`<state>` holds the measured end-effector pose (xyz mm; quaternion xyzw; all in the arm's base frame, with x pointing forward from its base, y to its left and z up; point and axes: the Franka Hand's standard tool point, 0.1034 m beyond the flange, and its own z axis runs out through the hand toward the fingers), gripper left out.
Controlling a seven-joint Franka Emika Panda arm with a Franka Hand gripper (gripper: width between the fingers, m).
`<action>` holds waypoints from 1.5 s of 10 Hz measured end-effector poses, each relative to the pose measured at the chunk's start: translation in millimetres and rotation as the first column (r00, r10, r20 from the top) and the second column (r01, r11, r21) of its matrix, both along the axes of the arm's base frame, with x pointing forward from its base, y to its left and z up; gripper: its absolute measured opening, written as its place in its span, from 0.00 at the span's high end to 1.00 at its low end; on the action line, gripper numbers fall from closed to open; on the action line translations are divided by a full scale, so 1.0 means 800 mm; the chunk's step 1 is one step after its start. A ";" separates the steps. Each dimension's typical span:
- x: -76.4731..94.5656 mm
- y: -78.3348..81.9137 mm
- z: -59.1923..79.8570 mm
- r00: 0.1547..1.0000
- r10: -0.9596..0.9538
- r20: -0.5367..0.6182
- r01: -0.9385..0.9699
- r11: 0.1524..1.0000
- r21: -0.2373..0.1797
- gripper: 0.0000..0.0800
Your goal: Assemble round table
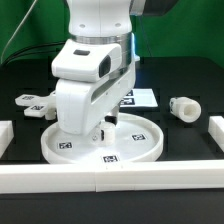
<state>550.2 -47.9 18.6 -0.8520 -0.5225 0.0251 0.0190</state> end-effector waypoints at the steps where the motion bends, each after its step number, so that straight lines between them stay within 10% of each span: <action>1: 0.001 0.003 0.001 1.000 0.004 0.000 -0.004 1.000 0.000 0.50; 8: 0.021 0.100 0.001 0.995 0.100 -0.002 -0.099 0.994 0.039 0.49; 15: 0.021 0.112 0.000 0.996 0.094 0.000 -0.094 0.995 0.039 0.48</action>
Offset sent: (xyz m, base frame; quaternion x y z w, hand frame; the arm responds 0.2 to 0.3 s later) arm 0.0216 0.0521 0.0032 0.0101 -0.0042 -0.0572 0.9983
